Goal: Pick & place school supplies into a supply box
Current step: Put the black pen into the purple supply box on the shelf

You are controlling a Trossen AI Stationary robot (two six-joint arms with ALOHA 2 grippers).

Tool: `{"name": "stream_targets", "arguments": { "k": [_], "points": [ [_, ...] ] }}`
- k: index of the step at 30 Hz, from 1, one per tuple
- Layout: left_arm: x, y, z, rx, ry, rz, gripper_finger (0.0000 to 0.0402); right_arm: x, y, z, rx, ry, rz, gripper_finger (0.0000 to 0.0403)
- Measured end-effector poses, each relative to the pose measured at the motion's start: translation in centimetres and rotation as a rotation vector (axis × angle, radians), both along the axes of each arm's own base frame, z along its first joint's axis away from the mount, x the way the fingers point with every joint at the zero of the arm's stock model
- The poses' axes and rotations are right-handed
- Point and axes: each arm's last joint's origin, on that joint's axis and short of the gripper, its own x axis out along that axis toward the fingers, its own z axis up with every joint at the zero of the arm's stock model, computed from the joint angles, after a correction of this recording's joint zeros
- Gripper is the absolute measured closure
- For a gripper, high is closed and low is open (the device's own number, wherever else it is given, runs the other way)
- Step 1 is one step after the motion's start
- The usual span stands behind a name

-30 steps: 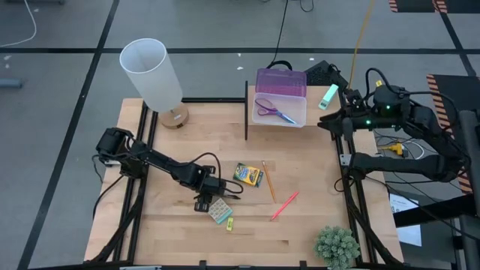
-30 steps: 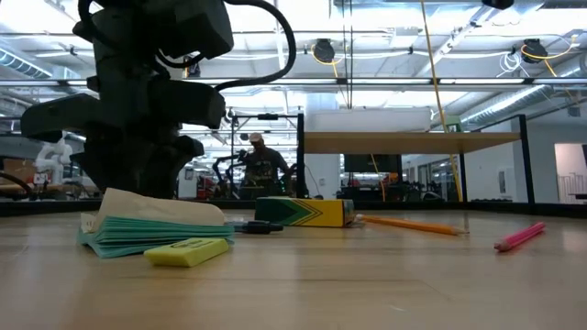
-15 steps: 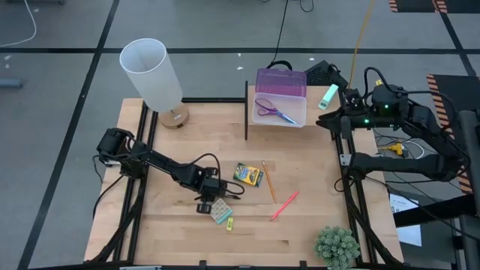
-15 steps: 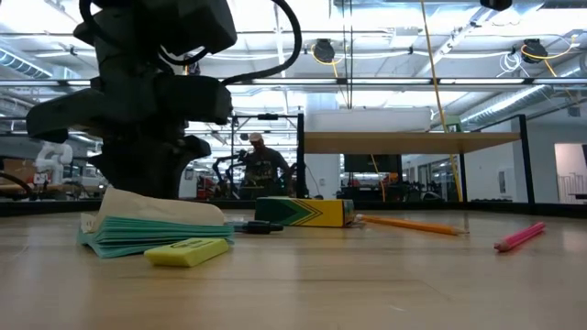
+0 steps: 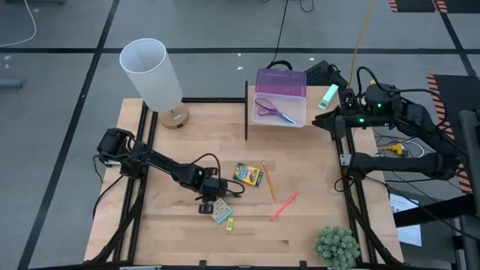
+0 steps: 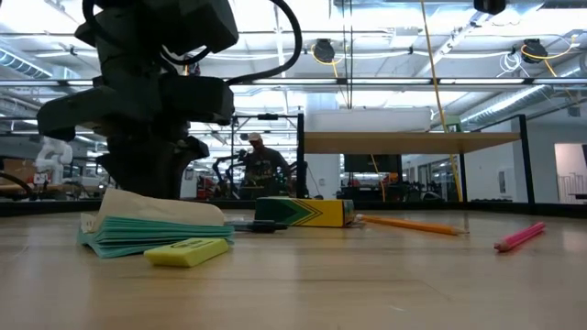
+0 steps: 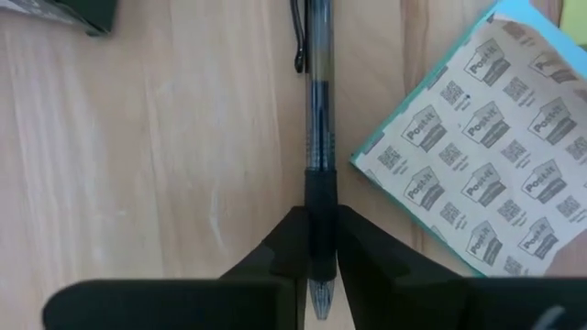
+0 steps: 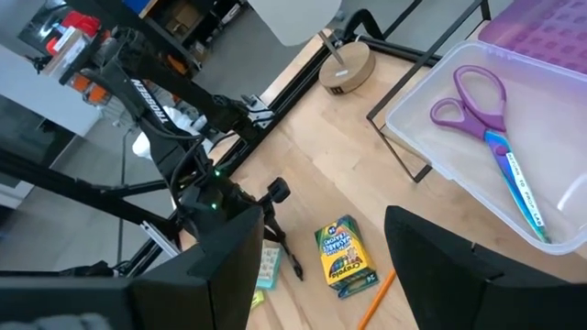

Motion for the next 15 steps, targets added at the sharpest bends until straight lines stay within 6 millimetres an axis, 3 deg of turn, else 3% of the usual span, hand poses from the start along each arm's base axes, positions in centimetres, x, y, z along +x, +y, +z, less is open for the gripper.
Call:
{"name": "stream_targets", "arguments": {
  "k": [6,15],
  "points": [
    [0.9,-0.2,1.0,-0.011,-0.031,0.018,0.0359,0.5,-0.2,0.2,-0.010,-0.024,0.000,0.0181],
    [0.3,0.3,1.9,-0.019,0.002,0.077,0.0352,1.1,-0.5,0.1,-0.008,-0.021,0.000,0.0181]
  ]
}}
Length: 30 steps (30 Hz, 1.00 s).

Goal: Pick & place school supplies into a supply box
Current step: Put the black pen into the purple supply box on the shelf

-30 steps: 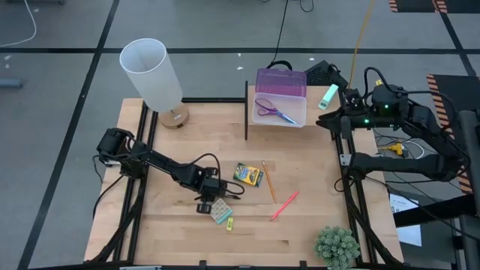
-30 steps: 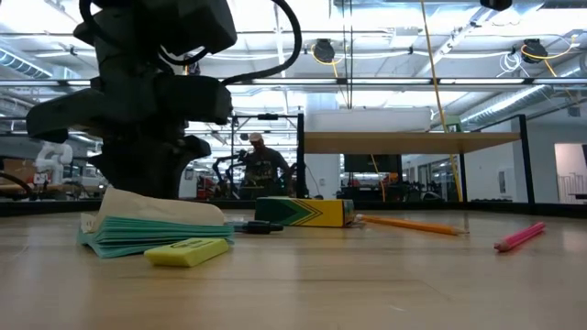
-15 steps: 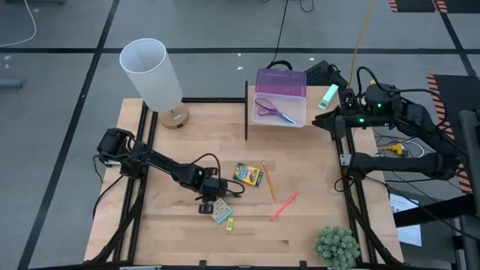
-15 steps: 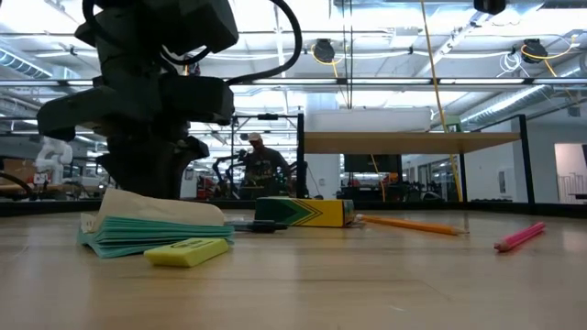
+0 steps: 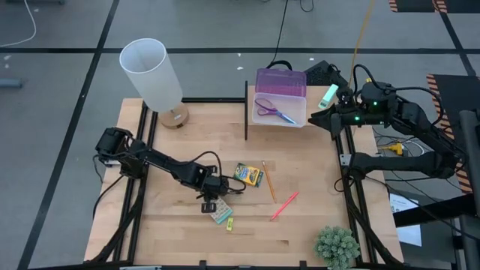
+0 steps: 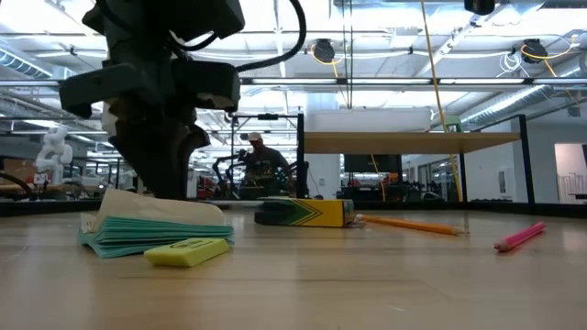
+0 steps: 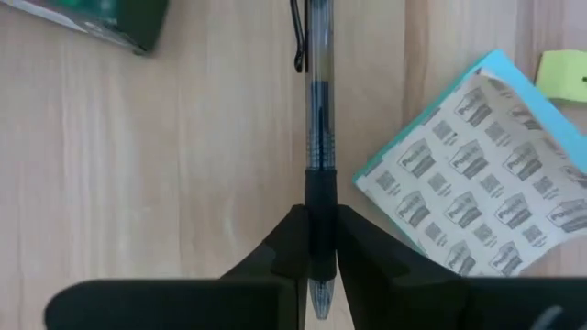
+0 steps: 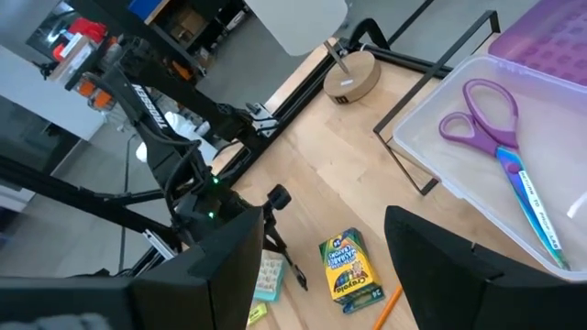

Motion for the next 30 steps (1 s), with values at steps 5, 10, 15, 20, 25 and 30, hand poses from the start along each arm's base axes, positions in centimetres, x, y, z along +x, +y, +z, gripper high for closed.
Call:
{"name": "stream_targets", "arguments": {
  "k": [5,10,15,20,25,30],
  "points": [
    [-0.3,0.9,2.0,0.008,-0.066,0.033,0.0351,0.3,-0.1,-0.1,0.002,0.004,0.001,0.0181],
    [-0.8,2.2,4.6,-0.004,-0.155,0.096,0.0351,0.4,-0.2,0.0,-0.002,-0.006,0.003,0.0181],
    [-1.6,3.4,7.1,-0.026,-0.244,0.144,0.0351,0.4,-0.2,0.0,-0.003,-0.006,0.003,0.0181],
    [-2.4,4.4,9.4,-0.062,-0.332,0.213,0.0350,0.4,-0.2,0.0,-0.005,-0.005,0.004,0.0181],
    [-3.2,5.2,11.3,-0.102,-0.421,0.275,0.0350,0.4,-0.2,0.0,-0.011,-0.005,0.004,0.0181],
    [-3.5,5.8,12.9,-0.146,-0.522,0.325,0.0350,0.6,-0.3,0.4,-0.041,-0.040,0.006,0.0181]
  ]
}}
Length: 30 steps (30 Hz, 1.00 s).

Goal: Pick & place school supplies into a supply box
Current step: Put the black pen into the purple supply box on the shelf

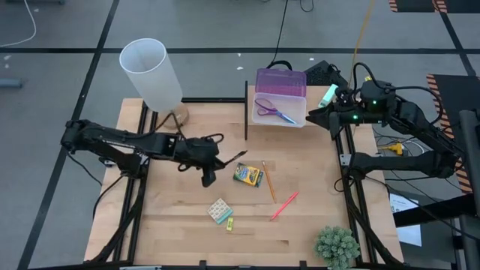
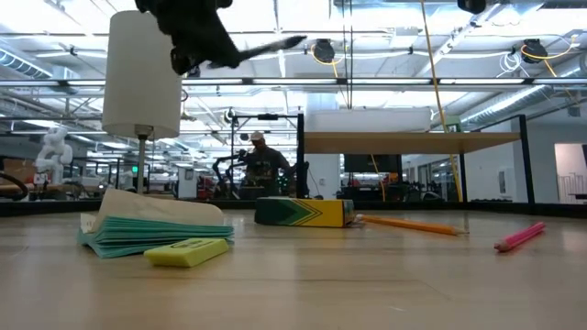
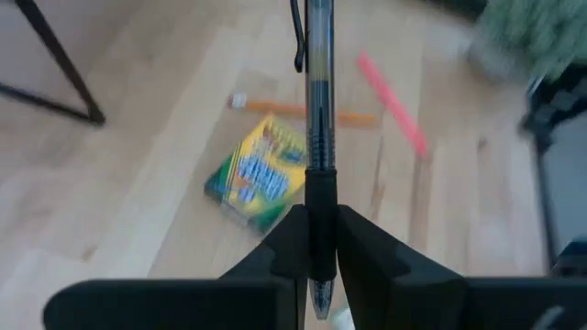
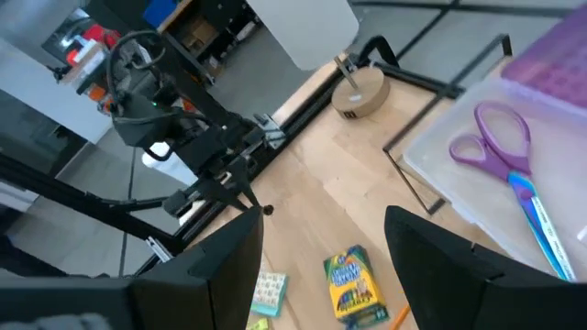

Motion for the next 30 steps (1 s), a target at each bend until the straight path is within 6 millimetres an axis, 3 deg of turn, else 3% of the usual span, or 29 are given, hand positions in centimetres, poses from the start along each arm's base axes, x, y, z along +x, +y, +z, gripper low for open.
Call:
{"name": "stream_targets", "arguments": {
  "k": [10,24,30],
  "points": [
    [-0.1,1.1,3.3,-0.039,-0.223,0.055,0.0350,0.5,-0.3,0.6,-0.042,-0.060,-0.020,0.0181],
    [-0.4,4.5,12.2,0.075,-0.486,0.218,0.0350,2.0,-0.9,0.9,-0.151,-0.086,0.015,0.0181],
    [-0.8,5.5,15.0,0.118,-0.560,0.277,0.0350,2.5,-1.1,1.5,-0.239,-0.134,0.033,0.0181]
  ]
}}
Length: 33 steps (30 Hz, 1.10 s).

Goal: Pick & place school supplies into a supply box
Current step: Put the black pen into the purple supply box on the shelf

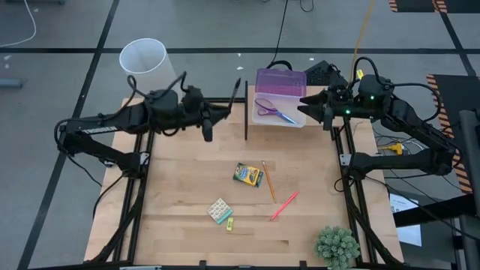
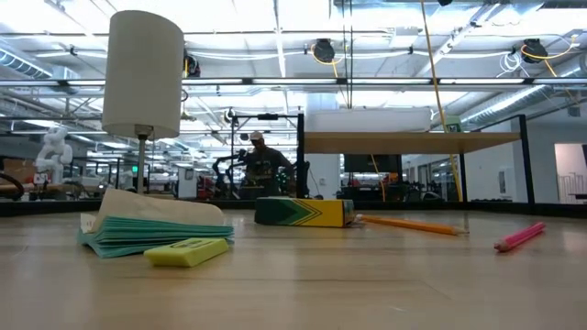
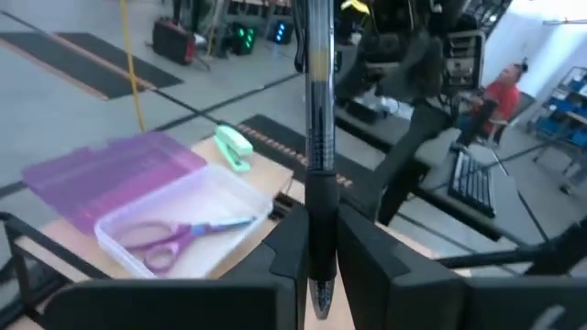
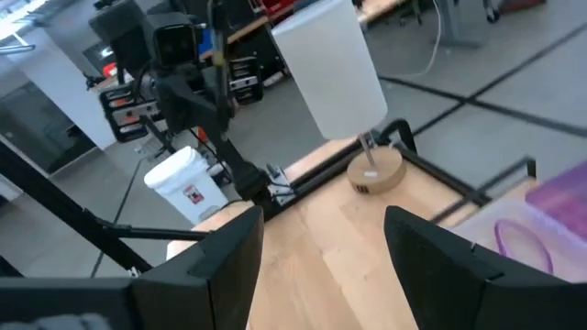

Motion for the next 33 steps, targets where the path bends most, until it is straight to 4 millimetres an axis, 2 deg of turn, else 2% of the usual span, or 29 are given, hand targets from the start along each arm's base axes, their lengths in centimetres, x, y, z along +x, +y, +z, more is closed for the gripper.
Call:
{"name": "stream_targets", "arguments": {
  "k": [4,12,18,25,33],
  "points": [
    [-0.4,0.4,1.6,0.005,-0.084,0.020,0.0350,0.2,-0.1,0.4,-0.046,-0.038,0.006,0.0181],
    [-0.2,0.4,3.2,0.012,-0.207,0.019,0.0350,0.7,-0.2,1.8,-0.119,-0.172,0.040,0.0181],
    [1.1,0.2,3.2,0.001,-0.267,-0.024,0.0350,1.7,-0.5,2.0,-0.116,-0.219,0.081,0.0181],
    [3.9,0.2,2.1,-0.010,-0.311,-0.068,0.0350,3.1,-0.9,2.2,-0.093,-0.276,0.137,0.0181],
    [5.8,0.2,1.3,-0.029,-0.348,-0.115,0.0350,4.5,-1.4,2.4,-0.091,-0.331,0.160,0.0181]
  ]
}}
